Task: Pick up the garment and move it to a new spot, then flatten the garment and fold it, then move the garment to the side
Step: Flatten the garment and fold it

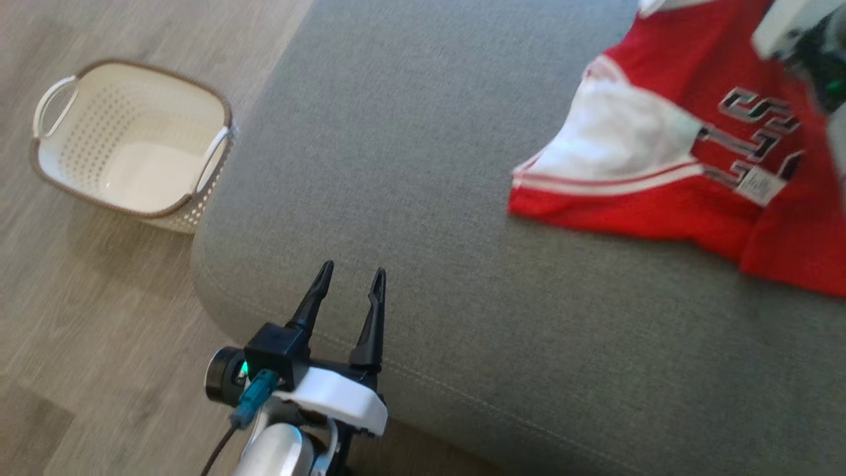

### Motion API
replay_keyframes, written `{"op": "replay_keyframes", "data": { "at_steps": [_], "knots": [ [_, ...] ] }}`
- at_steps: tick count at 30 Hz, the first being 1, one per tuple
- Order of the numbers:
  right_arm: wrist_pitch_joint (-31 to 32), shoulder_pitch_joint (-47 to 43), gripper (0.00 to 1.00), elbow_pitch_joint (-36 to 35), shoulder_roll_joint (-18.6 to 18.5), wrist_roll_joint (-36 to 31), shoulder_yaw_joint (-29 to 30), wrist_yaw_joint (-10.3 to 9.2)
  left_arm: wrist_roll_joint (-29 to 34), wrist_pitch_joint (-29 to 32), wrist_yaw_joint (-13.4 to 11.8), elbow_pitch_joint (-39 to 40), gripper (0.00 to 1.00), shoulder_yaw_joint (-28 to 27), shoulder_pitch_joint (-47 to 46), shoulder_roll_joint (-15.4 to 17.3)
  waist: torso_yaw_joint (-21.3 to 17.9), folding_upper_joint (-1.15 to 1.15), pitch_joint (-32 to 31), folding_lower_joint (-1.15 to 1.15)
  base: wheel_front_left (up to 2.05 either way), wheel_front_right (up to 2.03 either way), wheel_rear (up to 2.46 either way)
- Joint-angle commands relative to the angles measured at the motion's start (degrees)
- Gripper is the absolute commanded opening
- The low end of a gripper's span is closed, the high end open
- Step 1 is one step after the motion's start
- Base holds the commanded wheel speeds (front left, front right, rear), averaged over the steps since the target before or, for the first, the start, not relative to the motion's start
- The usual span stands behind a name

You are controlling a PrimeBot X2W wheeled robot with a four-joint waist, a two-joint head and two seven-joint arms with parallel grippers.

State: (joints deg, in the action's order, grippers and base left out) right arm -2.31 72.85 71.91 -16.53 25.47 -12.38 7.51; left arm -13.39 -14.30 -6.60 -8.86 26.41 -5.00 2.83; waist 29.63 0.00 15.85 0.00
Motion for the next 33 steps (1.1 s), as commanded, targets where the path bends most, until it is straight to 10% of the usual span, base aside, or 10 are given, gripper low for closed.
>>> {"op": "replay_keyframes", "data": {
  "at_steps": [1, 2, 11, 21, 33],
  "knots": [
    [-0.9, 2.6, 0.75, -0.7, 0.0, -1.7, -0.2, -0.02, -0.4, -0.7, -0.5, 2.2, 1.00, -1.4, -1.8, 0.0, 1.1, 0.00, 1.7, 0.00, 0.00, 0.00, 0.00],
    [-0.8, 3.6, 1.00, 0.4, -0.8, -3.2, 0.2, -0.02, -0.6, -0.7, -0.7, 2.3, 1.00, -1.1, -1.8, 0.0, 1.3, 0.00, 2.0, 0.00, 0.00, 0.00, 0.00],
    [2.4, -0.9, 1.00, 2.0, -2.7, -13.4, 8.2, -0.02, -0.8, -0.7, -0.7, 1.1, 1.00, 0.7, -3.4, 0.0, 0.8, 0.00, 1.1, 0.00, 0.00, 0.00, 0.00],
    [-9.9, -7.4, 1.00, -0.7, 5.5, -15.8, 6.8, -0.02, 2.1, -0.7, 0.2, 0.6, 1.00, -4.8, -4.1, 0.0, -10.5, 0.00, -4.7, 0.00, 0.00, 0.00, 0.00],
    [-12.7, -30.4, 1.00, -26.6, 6.5, -12.1, -2.6, -0.02, 4.2, -0.7, 1.6, 2.2, 1.00, -13.6, -0.4, 0.0, -22.7, 0.00, -11.7, 0.00, 0.00, 0.00, 0.00]
  ]
}}
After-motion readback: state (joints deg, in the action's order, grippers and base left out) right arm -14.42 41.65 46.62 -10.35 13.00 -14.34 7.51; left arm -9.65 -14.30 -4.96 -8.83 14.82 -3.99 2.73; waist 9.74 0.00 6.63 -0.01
